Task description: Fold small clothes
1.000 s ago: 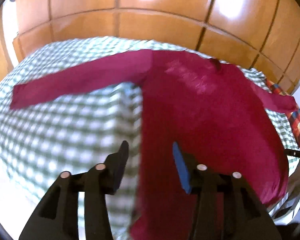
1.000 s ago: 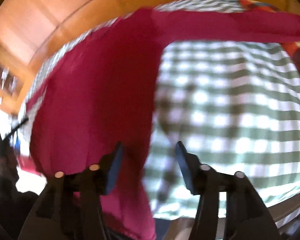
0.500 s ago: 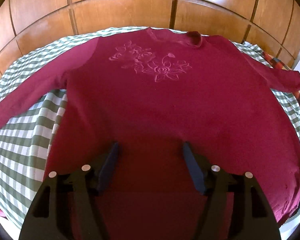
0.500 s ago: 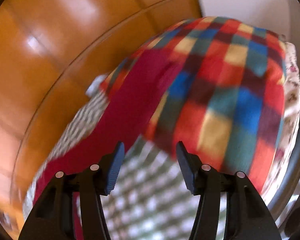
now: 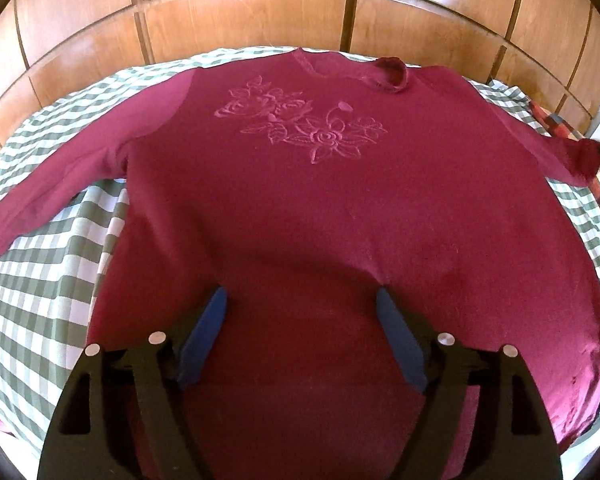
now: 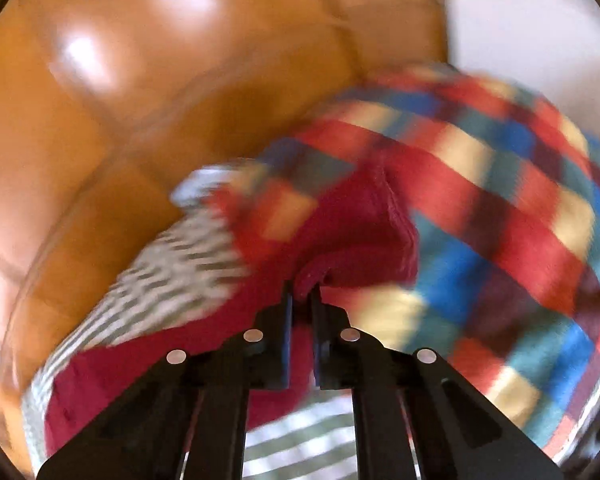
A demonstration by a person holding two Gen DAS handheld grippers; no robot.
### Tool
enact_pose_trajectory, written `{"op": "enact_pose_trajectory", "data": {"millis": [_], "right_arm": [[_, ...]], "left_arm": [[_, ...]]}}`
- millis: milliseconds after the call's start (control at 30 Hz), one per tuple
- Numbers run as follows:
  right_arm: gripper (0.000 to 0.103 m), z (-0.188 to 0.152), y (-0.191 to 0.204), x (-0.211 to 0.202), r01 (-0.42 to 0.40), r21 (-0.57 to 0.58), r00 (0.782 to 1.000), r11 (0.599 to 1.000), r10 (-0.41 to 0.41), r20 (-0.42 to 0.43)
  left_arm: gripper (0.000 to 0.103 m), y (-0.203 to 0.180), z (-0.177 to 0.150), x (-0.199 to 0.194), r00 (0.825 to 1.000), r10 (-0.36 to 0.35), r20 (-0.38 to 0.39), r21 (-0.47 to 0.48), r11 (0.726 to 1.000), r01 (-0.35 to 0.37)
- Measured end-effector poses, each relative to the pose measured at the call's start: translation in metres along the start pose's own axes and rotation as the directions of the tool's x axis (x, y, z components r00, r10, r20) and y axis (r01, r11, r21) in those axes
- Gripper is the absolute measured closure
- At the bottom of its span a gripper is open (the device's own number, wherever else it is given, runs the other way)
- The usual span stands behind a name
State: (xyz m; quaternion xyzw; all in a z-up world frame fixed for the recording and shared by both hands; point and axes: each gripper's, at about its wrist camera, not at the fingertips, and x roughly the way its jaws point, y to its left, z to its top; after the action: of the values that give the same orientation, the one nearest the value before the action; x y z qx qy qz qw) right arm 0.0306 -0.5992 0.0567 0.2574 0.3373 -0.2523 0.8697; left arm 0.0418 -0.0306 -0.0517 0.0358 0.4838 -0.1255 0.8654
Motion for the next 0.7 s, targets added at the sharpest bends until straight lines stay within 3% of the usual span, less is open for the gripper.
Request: {"op": "enact_pose_trajectory", "data": {"millis": [100, 167, 267, 333, 500, 633, 667, 700], "right_arm": [[0.096, -0.001, 0.067, -0.011, -0.125, -0.105, 0.992, 0.987, 0.128, 0.021], [0.096, -0.01, 0.118, -0.013, -0.224, -0.162, 0.974, 0.961, 0.228, 0.006], [0.096, -0.029, 0.187, -0.004, -0.343, -0.218, 0.939, 0.914, 0.34, -0.052], [0.096, -0.054, 0.235, 0.002, -0.427, -0.248, 0.904, 0.87, 0.41, -0.118], [0.096, -0.123, 0.327, 0.025, -0.555, -0.306, 0.827, 0.773, 0.474, -0.302], [0.096, -0.164, 0.363, 0.033, -0.611, -0.341, 0.78, 0.714, 0.473, -0.408], [0.086, -0.17, 0.363, 0.032, -0.622, -0.34, 0.771, 0.706, 0.476, -0.423], [0.064, -0.171, 0.36, 0.028, -0.629, -0.332, 0.765, 0.703, 0.485, -0.423]], "left_arm": [[0.023, 0.003, 0.005, 0.0, 1.0, -0.02, -0.016, -0.016, 1.0, 0.02], [0.018, 0.003, 0.008, -0.001, 0.999, -0.037, -0.02, -0.02, 0.999, 0.036], [0.013, 0.004, 0.013, -0.002, 0.999, -0.047, -0.022, -0.02, 0.999, 0.047], [0.013, 0.004, 0.018, -0.004, 0.998, -0.056, -0.015, -0.02, 0.998, 0.055], [0.013, 0.014, 0.037, -0.006, 0.993, -0.115, 0.011, -0.091, 0.989, 0.116], [0.013, 0.029, 0.051, -0.002, 0.984, -0.173, 0.038, -0.193, 0.965, 0.177], [0.013, 0.034, 0.056, -0.001, 0.979, -0.196, 0.049, -0.219, 0.954, 0.202], [0.013, 0.036, 0.059, -0.001, 0.978, -0.197, 0.061, -0.231, 0.951, 0.206]]}}
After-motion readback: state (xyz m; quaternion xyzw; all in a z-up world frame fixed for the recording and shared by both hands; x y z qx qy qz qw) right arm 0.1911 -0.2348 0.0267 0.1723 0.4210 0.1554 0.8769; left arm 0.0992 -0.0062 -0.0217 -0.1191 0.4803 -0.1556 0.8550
